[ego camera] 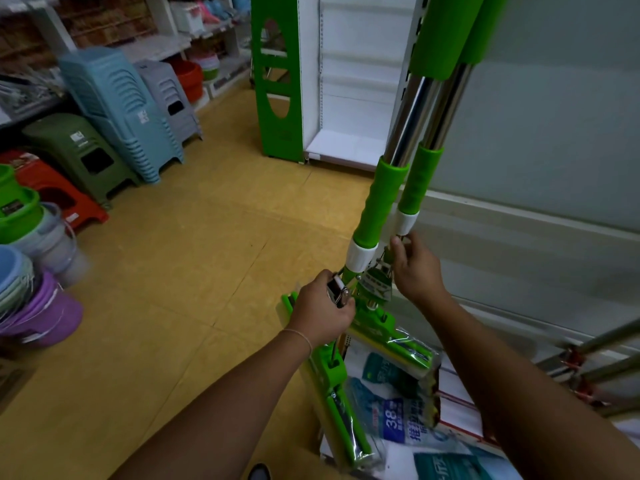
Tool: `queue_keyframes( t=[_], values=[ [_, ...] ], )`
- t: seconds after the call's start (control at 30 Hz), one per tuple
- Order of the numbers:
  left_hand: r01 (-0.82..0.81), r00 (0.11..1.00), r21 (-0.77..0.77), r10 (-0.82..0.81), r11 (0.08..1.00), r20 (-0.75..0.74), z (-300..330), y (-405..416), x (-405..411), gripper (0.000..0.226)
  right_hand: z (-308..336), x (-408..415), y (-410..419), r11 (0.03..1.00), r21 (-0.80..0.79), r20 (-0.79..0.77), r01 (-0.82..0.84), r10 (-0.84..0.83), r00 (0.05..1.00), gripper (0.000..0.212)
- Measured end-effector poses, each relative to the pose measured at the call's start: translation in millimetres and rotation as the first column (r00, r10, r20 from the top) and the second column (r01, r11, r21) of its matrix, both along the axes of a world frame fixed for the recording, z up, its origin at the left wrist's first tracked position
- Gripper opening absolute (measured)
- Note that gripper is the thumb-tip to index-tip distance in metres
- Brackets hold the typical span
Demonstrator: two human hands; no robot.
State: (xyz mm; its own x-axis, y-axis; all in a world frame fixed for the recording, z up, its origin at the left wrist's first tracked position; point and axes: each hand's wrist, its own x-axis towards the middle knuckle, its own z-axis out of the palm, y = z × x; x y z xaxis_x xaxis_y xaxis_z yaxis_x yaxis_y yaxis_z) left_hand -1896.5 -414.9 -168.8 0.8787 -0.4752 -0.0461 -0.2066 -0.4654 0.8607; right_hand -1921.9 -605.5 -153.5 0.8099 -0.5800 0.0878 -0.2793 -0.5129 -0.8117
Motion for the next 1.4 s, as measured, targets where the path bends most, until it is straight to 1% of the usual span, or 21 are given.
queue_keyframes(
  t=[0.07,0.2,0.4,0.57,0.67,0.77,0.83,0.9,0.93,1.0,1.07,1.1,1.17,1.23,1.3,1.4],
  values=[
    [-0.005,1.000,0.003,0.005,1.000,0.007,-0.7,-0.5,0.3,0.022,3.8,3.0,1.8,1.000,-0.026,0.024,0.017,-0.016,1.000,0.028],
    [-0.007,1.000,0.000,0.007,1.000,0.016,-1.6,-0.4,1.7,0.022,5.1,10.9,-1.7,0.998,-0.049,0.017,0.039,-0.038,0.999,0.025],
    [-0.024,0.999,0.007,0.024,1.000,0.033,-1.4,-1.0,4.0,0.021,9.1,14.2,-9.8,1.000,-0.001,0.019,-0.022,0.022,1.000,0.028],
    [-0.019,0.999,0.005,0.019,1.000,0.027,-1.6,-2.4,4.6,0.021,10.5,15.2,-6.9,0.998,0.062,0.034,-0.021,0.019,0.999,0.027],
    [-0.020,0.999,0.000,0.020,1.000,0.031,-2.6,-2.6,3.6,0.021,13.9,12.6,-5.9,0.994,0.106,0.020,-0.025,0.023,1.000,0.033],
    [-0.020,0.999,-0.001,0.020,1.000,0.033,-3.3,-3.3,1.8,0.021,20.3,10.6,-10.9,0.994,0.110,-0.061,-0.001,0.007,0.998,0.043],
    [-0.014,1.000,-0.007,0.014,1.000,0.024,-3.0,-4.8,0.1,0.021,32.8,7.6,-13.7,0.997,0.014,-0.105,0.071,-0.069,0.992,0.053],
    [-0.009,1.000,-0.011,0.009,1.000,0.015,-1.8,-7.1,-1.4,0.020,52.8,4.8,-14.3,0.981,-0.113,-0.015,0.160,-0.163,0.987,0.052],
    [-0.010,1.000,-0.009,0.010,1.000,0.012,-1.2,-8.3,-2.2,0.019,65.3,4.2,-12.9,0.971,-0.135,0.057,0.198,-0.192,0.980,0.047],
    [-0.012,1.000,-0.007,0.012,1.000,0.001,0.2,-11.6,-4.6,0.019,89.6,7.5,-9.5,0.967,-0.119,0.185,0.223,-0.199,0.962,0.043],
    [-0.012,1.000,-0.006,0.012,1.000,-0.011,1.0,-15.6,-7.5,0.020,109.2,13.5,-6.7,0.970,-0.119,0.266,0.210,-0.173,0.948,0.049],
    [-0.011,1.000,-0.006,0.011,1.000,-0.013,1.0,-17.2,-8.9,0.020,115.9,16.0,-6.1,0.968,-0.148,0.296,0.203,-0.153,0.943,0.049],
    [-0.008,1.000,-0.014,0.007,1.000,-0.013,0.5,-20.0,-11.2,0.019,126.6,19.5,-5.3,0.951,-0.236,0.319,0.198,-0.117,0.940,0.040],
    [-0.007,1.000,-0.024,0.006,1.000,-0.020,0.0,-22.2,-12.9,0.019,133.5,23.0,-5.1,0.941,-0.275,0.293,0.200,-0.116,0.949,0.035],
    [-0.006,1.000,-0.033,0.005,0.999,-0.026,-0.6,-24.6,-14.1,0.020,137.4,25.8,-5.7,0.951,-0.245,0.259,0.191,-0.125,0.958,0.035],
    [-0.004,0.999,-0.030,0.003,1.000,-0.034,-1.6,-28.3,-14.5,0.022,141.5,27.3,-5.8,0.975,-0.152,0.260,0.164,-0.120,0.958,0.035]
  ],
)
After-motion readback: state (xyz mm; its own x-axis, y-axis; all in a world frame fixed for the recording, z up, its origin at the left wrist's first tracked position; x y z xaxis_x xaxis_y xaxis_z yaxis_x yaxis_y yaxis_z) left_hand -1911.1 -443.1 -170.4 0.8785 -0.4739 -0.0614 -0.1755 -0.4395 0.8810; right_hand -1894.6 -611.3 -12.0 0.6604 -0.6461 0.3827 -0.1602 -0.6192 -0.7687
